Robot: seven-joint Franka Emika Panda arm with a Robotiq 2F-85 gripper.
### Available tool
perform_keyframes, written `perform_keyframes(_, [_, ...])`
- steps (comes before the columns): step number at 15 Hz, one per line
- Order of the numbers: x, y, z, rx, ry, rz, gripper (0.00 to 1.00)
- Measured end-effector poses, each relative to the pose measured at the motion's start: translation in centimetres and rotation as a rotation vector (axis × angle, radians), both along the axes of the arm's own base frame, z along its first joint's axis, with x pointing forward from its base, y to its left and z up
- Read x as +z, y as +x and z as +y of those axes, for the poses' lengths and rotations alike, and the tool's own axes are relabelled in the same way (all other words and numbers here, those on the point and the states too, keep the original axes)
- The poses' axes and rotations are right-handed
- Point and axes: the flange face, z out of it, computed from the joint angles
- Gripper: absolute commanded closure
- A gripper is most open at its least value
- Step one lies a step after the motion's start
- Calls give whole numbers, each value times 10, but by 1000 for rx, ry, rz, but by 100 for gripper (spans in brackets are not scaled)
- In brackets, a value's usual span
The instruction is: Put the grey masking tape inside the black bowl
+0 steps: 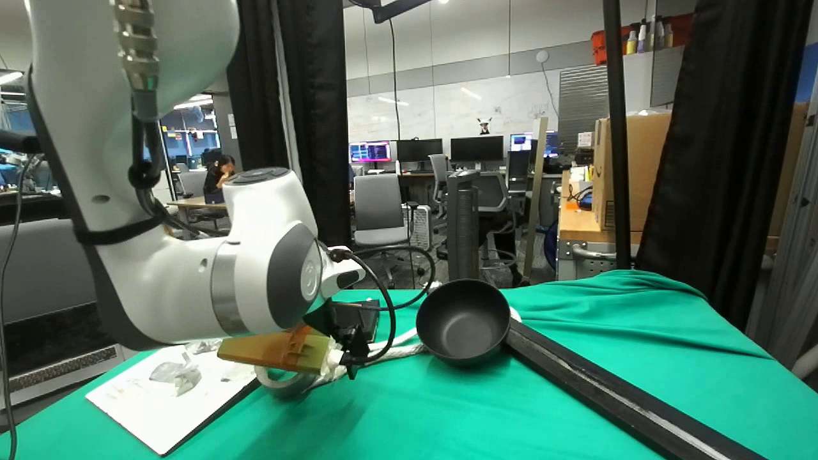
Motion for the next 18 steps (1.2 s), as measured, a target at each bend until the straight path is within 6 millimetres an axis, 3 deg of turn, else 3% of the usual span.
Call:
perform_keyframes(3, [-3,0,0,20,5,-12,0])
perform_keyframes(12, [2,-18,51,129,34,-24,0])
perform_keyframes(18, [3,-18,55,130,38,-24,0])
